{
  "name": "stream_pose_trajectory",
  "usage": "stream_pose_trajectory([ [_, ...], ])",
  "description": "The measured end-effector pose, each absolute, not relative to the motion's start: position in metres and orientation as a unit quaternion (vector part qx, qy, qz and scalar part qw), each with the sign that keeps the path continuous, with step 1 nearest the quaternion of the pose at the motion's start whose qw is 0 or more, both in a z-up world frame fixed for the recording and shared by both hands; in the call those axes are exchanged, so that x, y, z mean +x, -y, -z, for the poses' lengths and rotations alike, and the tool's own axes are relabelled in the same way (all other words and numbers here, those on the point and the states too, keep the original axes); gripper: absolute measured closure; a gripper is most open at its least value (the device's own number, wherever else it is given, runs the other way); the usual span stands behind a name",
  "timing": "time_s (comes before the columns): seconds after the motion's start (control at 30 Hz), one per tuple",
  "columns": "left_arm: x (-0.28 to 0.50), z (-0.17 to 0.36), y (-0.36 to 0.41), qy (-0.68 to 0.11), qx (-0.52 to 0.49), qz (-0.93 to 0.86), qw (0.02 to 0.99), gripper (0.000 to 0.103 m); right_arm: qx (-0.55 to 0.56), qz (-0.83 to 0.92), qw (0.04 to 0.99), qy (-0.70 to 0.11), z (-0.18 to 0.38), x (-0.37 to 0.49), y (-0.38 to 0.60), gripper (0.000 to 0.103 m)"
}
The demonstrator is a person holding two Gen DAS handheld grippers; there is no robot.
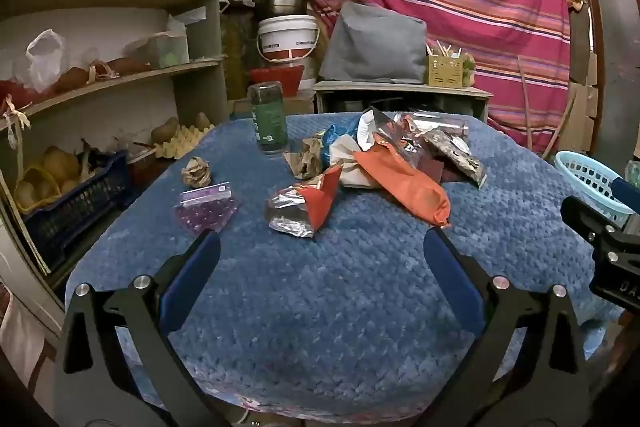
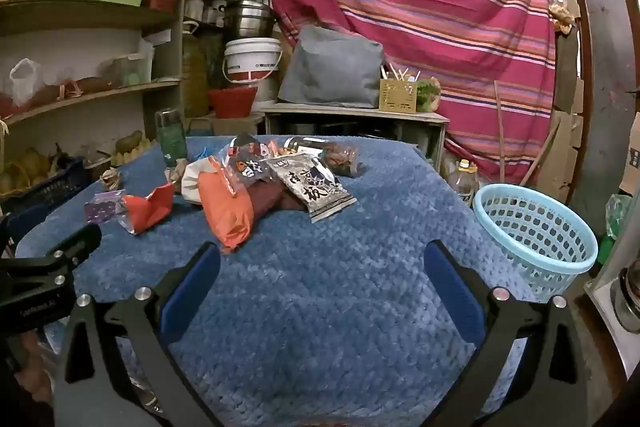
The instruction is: Collect trash
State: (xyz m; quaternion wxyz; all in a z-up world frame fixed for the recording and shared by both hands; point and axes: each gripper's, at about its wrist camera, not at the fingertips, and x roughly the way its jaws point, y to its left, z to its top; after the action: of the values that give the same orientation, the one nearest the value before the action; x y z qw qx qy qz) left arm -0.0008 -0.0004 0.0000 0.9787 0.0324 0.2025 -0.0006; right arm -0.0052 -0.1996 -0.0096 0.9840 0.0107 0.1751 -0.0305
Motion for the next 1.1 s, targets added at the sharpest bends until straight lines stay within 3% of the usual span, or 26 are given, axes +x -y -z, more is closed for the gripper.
stream_pose_trajectory([
  [1.1,0.0,-0.004,-0.006,-0.198,0.033,-0.006,0.98,0.005,0.008,0.031,0.984,-0.175,0.017,-0.002,0.197,0.004],
])
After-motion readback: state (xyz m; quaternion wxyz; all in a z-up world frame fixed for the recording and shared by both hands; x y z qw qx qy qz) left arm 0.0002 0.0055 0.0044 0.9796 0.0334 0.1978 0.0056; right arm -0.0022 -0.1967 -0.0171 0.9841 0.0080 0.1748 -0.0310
